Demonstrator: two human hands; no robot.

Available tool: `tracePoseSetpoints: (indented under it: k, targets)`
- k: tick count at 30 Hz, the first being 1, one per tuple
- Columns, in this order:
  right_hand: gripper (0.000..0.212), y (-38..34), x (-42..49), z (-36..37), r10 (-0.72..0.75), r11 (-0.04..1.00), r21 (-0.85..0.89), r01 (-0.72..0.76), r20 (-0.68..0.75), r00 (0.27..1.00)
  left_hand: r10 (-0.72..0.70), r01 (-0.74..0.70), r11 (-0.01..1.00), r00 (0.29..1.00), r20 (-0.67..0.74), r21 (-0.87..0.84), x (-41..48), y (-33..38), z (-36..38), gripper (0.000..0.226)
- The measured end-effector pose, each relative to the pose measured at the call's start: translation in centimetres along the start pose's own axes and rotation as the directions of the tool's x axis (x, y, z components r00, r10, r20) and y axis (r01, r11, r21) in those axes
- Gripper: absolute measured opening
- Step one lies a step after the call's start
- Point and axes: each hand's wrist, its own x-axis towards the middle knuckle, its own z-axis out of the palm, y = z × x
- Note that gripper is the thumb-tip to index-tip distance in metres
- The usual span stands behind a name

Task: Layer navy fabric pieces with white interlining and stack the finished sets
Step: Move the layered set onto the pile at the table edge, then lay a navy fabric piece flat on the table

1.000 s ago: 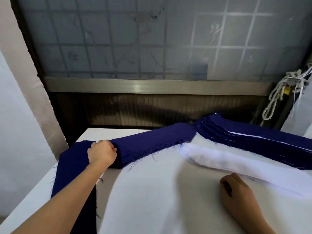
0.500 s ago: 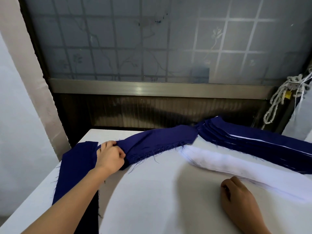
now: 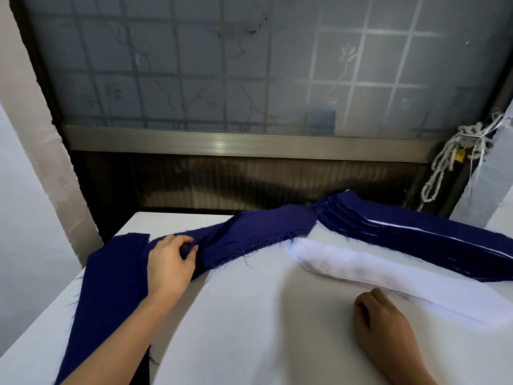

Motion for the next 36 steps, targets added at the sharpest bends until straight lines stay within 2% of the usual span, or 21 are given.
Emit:
tracePoseSetpoints:
  k: [3, 5, 8, 11, 14, 18, 22, 24, 25, 26, 28, 29, 31, 34, 36]
  targets:
    - [0.016, 0.1, 0.1, 0.1, -0.016, 1.000, 0.003, 0.016, -0.010, 1.000, -0.028, 0.013, 0.987, 0.995, -0.092, -0.162, -1.7, 1.0, 0.1, 0.015]
    - [0.016, 0.2, 0.2, 0.2, -0.017, 1.000, 0.000, 0.017, -0.015, 1.000, 0.095, -0.114, 0.973, 0.990, -0.099, -0.199, -2.7, 1.6, 0.5, 0.017]
    - [0.016, 0.4, 0.2, 0.4, -0.014, 1.000, -0.008, 0.014, -0.020, 1.000, 0.324, -0.332, 0.926, 0.943, -0.074, -0.181, -4.2, 2.5, 1.3, 0.026]
    - [0.017, 0.5, 0.2, 0.6, -0.019, 0.999, -0.042, 0.018, -0.034, 0.999, 0.512, -0.513, 0.849, 0.858, -0.049, -0.125, -5.6, 3.5, 2.1, 0.025]
    - [0.020, 0.2, 0.2, 0.7, -0.096, 0.988, -0.128, 0.085, -0.079, 0.992, 0.659, -0.654, 0.747, 0.752, 0.002, -0.118, -6.3, 4.4, 2.2, 0.030]
    - [0.045, -1.6, 0.6, 1.2, -0.275, 0.937, -0.250, 0.243, -0.104, 0.956, 0.801, -0.796, 0.598, 0.587, 0.119, -0.097, -6.7, 4.5, 2.5, 0.025]
    - [0.070, -6.1, 1.2, 3.1, -0.444, 0.879, -0.195, 0.434, -0.007, 0.896, 0.845, -0.846, 0.529, 0.518, 0.132, -0.067, -7.0, 4.6, 2.6, 0.046]
    - [0.067, -8.1, 1.5, 4.2, -0.510, 0.854, -0.112, 0.509, 0.021, 0.860, 0.871, -0.873, 0.487, 0.482, 0.094, -0.041, -7.3, 4.6, 2.6, 0.038]
    - [0.060, -8.8, 1.7, 4.8, -0.538, 0.842, -0.057, 0.537, 0.003, 0.843, 0.880, -0.880, 0.473, 0.471, 0.059, -0.033, -7.4, 4.6, 2.7, 0.034]
    - [0.049, -9.1, 1.8, 5.3, -0.557, 0.831, -0.018, 0.556, -0.032, 0.830, 0.877, -0.876, 0.481, 0.480, 0.029, -0.037, -7.5, 4.6, 2.6, 0.033]
    - [0.028, -9.1, 2.1, 5.9, -0.561, 0.827, -0.015, 0.562, -0.100, 0.822, 0.840, -0.839, 0.538, 0.542, -0.032, -0.077, -7.3, 4.6, 2.4, 0.036]
    - [0.024, -8.7, 2.2, 6.0, -0.554, 0.832, -0.039, 0.554, -0.126, 0.823, 0.803, -0.805, 0.583, 0.592, -0.072, -0.108, -7.2, 4.5, 2.2, 0.033]
    - [0.019, -7.4, 2.4, 5.5, -0.547, 0.837, -0.103, 0.538, -0.165, 0.820, 0.690, -0.703, 0.684, 0.710, -0.142, -0.195, -7.0, 4.5, 1.8, 0.012]
    - [0.014, -4.6, 2.7, 3.7, -0.562, 0.825, -0.207, 0.525, -0.214, 0.799, 0.381, -0.416, 0.852, 0.909, -0.170, -0.317, -6.6, 4.3, 1.5, 0.022]
    - [0.022, -2.4, 2.8, 2.2, -0.523, 0.848, -0.248, 0.469, -0.242, 0.817, 0.156, -0.204, 0.916, 0.974, -0.162, -0.345, -6.4, 3.9, 1.7, 0.018]
